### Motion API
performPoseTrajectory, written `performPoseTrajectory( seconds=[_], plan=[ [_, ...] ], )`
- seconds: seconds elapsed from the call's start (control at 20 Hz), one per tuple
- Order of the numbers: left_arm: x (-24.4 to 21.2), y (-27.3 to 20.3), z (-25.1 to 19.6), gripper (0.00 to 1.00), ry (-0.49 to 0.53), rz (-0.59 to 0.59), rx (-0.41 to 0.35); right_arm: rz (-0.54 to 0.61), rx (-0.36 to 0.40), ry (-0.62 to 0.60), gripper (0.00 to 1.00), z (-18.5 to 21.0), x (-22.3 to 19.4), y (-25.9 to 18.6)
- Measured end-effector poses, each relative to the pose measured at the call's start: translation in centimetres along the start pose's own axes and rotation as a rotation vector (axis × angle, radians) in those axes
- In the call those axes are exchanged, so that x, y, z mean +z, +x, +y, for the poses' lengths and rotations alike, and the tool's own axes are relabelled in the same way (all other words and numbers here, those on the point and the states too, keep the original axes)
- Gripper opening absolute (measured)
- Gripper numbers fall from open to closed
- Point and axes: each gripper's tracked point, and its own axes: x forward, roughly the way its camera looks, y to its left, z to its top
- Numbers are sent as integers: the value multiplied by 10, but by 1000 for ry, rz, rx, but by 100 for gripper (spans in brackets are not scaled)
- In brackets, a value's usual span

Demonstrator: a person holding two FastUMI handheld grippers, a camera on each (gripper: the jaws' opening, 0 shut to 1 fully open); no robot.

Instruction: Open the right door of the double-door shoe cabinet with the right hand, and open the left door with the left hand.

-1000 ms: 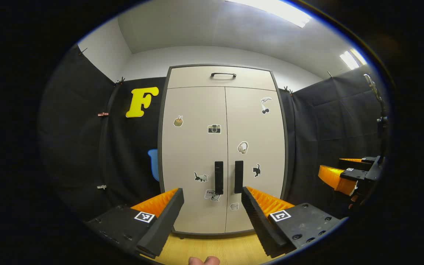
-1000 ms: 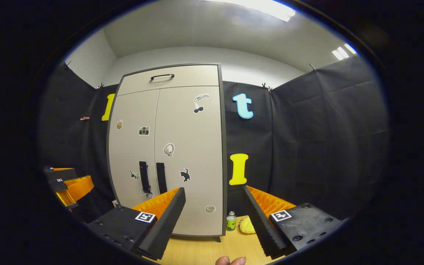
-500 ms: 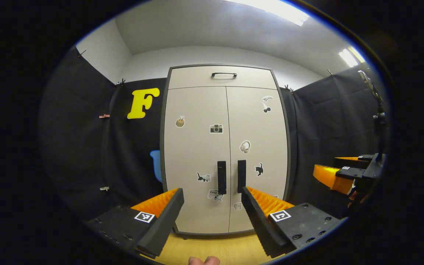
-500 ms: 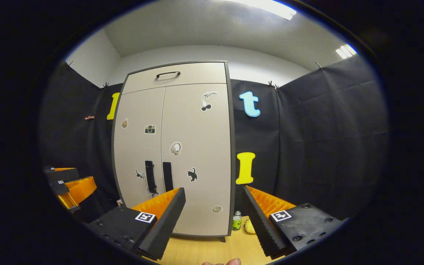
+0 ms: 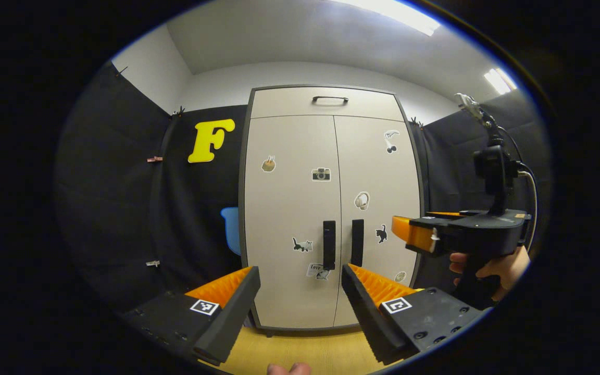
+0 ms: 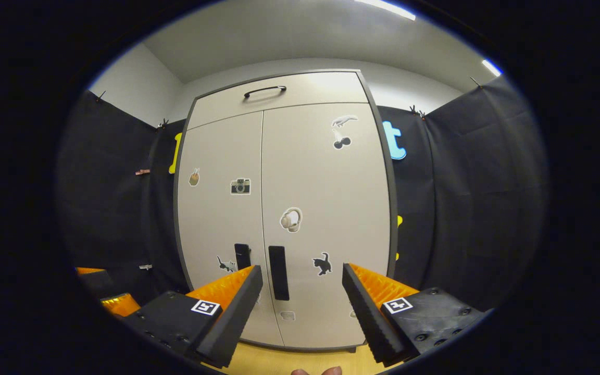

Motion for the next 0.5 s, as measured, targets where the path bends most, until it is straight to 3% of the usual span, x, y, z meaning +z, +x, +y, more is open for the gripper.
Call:
performPoseTrajectory(
  seconds=[0.5],
  plan=[
    [-31, 14, 29, 98, -19, 45, 41, 89, -13, -37, 98, 26, -69, 100]
  ],
)
